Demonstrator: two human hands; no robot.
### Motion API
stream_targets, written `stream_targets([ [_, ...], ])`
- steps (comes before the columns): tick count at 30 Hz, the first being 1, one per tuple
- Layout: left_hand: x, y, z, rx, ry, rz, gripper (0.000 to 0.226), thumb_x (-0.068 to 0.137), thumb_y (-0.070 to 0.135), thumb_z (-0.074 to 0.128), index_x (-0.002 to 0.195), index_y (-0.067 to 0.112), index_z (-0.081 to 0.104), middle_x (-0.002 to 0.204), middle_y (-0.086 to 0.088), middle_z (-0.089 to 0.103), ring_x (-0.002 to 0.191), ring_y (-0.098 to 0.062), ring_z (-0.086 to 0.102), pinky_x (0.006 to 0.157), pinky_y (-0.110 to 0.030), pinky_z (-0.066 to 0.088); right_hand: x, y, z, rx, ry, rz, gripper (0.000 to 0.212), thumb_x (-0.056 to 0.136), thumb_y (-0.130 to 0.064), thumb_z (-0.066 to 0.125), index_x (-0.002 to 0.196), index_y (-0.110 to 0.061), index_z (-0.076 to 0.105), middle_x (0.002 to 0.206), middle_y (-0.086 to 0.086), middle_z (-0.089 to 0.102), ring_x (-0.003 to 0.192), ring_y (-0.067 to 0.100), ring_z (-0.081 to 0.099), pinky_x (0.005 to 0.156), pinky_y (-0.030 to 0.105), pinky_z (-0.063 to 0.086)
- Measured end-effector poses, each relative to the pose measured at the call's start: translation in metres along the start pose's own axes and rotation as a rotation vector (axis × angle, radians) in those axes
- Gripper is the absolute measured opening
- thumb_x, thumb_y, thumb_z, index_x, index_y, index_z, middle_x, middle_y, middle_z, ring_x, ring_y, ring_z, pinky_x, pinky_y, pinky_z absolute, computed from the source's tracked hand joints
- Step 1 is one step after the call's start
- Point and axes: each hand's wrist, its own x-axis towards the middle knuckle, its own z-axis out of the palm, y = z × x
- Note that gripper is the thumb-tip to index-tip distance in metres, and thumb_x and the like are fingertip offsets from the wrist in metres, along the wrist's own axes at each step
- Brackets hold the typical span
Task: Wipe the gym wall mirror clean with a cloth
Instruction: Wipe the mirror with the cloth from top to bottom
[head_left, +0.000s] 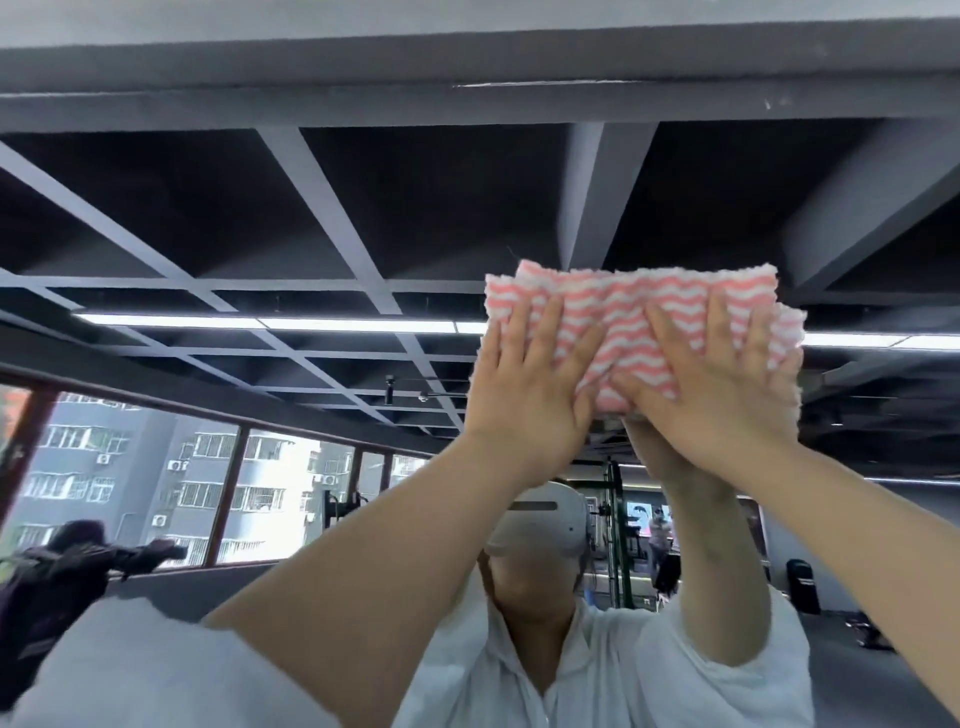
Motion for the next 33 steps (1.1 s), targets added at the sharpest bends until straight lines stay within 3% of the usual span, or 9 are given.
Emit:
stream_targets([
  [5, -0.015, -0.054, 0.001, -0.007, 0.025, -0.095, 0.061, 0.090, 0.048, -0.007, 0.150, 0.034, -0.011, 0.159, -0.007, -0.016, 0.145, -0.028, -0.018, 0.118, -0.042, -0.009, 0.007, -0.058, 0.012, 0.016, 0.086, -0.143, 0.079, 0.080, -0.079, 0.008, 0.147, -0.045, -0.018, 0.157, 0.002, -0.029, 0.141, 0.034, -0.029, 0.115, 0.056, -0.010],
  [9, -0.055, -0.099, 0.011, -0.036, 0.105, -0.162, 0.063, 0.089, 0.048, -0.004, 0.150, 0.029, -0.002, 0.160, -0.009, -0.001, 0.147, -0.029, -0.007, 0.119, -0.042, -0.004, -0.011, -0.106, 0.029, 0.019, 0.131, -0.302, 0.078, 0.086, -0.072, 0.006, 0.150, -0.034, -0.018, 0.157, 0.003, -0.027, 0.143, 0.030, -0.026, 0.116, 0.053, -0.010],
  [14, -0.115, -0.136, 0.025, -0.090, 0.123, -0.244, 0.054, 0.095, 0.045, 0.009, 0.146, 0.026, 0.005, 0.159, -0.015, 0.009, 0.146, -0.034, 0.001, 0.117, -0.043, 0.000, -0.046, -0.156, 0.047, 0.012, 0.089, -0.467, 0.070, 0.097, -0.056, 0.008, 0.150, -0.020, -0.020, 0.157, 0.006, -0.027, 0.144, 0.022, -0.025, 0.115, 0.045, -0.014],
  [19, -0.183, -0.150, 0.045, -0.080, 0.062, -0.370, 0.059, 0.098, 0.044, 0.001, 0.150, 0.016, 0.007, 0.157, -0.024, 0.007, 0.145, -0.041, 0.000, 0.118, -0.052, 0.004, -0.091, -0.186, 0.071, 0.005, 0.054, -0.687, 0.061, 0.100, -0.042, 0.008, 0.147, -0.016, -0.020, 0.148, 0.007, -0.032, 0.139, 0.022, -0.031, 0.115, 0.048, -0.015],
  [23, -0.232, -0.119, 0.053, -0.165, 0.088, -0.478, 0.060, 0.097, 0.038, 0.019, 0.151, 0.013, 0.016, 0.155, -0.026, 0.011, 0.142, -0.046, 0.007, 0.113, -0.058, 0.011, -0.130, -0.180, 0.097, 0.013, 0.146, -0.773, 0.058, 0.091, -0.036, 0.013, 0.144, -0.013, 0.008, 0.157, 0.011, 0.022, 0.147, 0.027, 0.017, 0.118, 0.047, 0.005],
  [25, -0.237, -0.101, 0.055, -0.199, 0.064, -0.508, 0.061, 0.096, 0.042, 0.017, 0.151, 0.017, 0.012, 0.157, -0.023, 0.006, 0.142, -0.043, 0.003, 0.113, -0.058, 0.009, -0.135, -0.165, 0.101, 0.056, 0.149, -0.779, 0.059, 0.090, -0.036, 0.022, 0.143, -0.012, 0.021, 0.152, 0.012, 0.035, 0.143, 0.027, 0.030, 0.115, 0.047, 0.016],
  [28, -0.220, -0.076, 0.051, -0.228, 0.051, -0.469, 0.064, 0.097, 0.054, 0.008, 0.152, 0.020, 0.014, 0.157, -0.023, 0.003, 0.142, -0.042, 0.001, 0.113, -0.054, 0.002, -0.128, -0.131, 0.097, -0.045, 0.184, -0.748, 0.060, 0.092, -0.040, 0.020, 0.146, -0.013, 0.021, 0.155, 0.014, 0.023, 0.146, 0.027, 0.019, 0.115, 0.053, 0.013],
  [31, -0.182, -0.050, 0.046, -0.219, 0.074, -0.381, 0.063, 0.096, 0.057, 0.003, 0.150, 0.026, 0.013, 0.155, -0.027, 0.009, 0.141, -0.050, 0.008, 0.112, -0.058, 0.009, -0.109, -0.089, 0.087, -0.152, 0.189, -0.613, 0.061, 0.096, -0.046, 0.006, 0.148, -0.015, -0.001, 0.153, 0.013, -0.015, 0.143, 0.028, -0.014, 0.114, 0.055, -0.011],
  [33, -0.152, -0.030, 0.044, -0.205, 0.103, -0.308, 0.061, 0.097, 0.056, 0.007, 0.149, 0.026, 0.018, 0.154, -0.028, 0.015, 0.139, -0.052, 0.014, 0.110, -0.061, 0.014, -0.096, -0.060, 0.078, -0.173, 0.233, -0.494, 0.062, 0.096, -0.051, 0.003, 0.147, -0.017, -0.003, 0.152, 0.012, -0.016, 0.143, 0.029, -0.014, 0.113, 0.055, -0.013],
])
